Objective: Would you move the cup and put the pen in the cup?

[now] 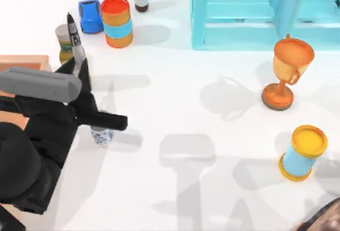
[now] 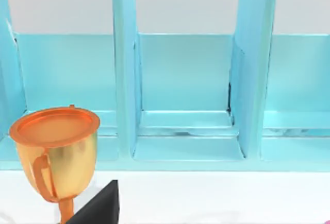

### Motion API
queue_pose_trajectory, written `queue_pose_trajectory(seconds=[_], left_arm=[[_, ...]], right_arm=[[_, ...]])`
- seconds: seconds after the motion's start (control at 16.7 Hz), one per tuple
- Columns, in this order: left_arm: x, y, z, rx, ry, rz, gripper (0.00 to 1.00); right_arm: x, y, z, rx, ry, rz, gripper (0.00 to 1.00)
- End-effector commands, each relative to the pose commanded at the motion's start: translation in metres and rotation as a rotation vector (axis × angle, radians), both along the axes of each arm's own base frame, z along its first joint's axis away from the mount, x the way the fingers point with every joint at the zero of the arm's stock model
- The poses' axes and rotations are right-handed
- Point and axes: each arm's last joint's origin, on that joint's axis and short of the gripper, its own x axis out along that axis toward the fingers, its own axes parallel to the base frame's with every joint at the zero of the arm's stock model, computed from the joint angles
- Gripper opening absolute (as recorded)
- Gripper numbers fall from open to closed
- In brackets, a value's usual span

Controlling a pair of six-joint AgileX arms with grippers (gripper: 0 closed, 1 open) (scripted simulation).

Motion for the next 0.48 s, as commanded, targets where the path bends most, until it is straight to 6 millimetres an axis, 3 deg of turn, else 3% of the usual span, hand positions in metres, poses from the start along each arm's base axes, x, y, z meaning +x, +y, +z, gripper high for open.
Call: queue_pose_trajectory(seconds=[0.24, 0.48], left_arm=[[0.0136, 0.0005, -0.0043, -0.009, -0.011, 0.002, 0.00], [0.0139, 0.0006, -0.0042, -0.009, -0.012, 0.002, 0.00]], right_arm=[[0.0000, 0.0000, 0.0000, 0.000, 0.000, 0.000, 1.00], [0.0000, 0.0000, 0.0000, 0.000, 0.000, 0.000, 1.00]])
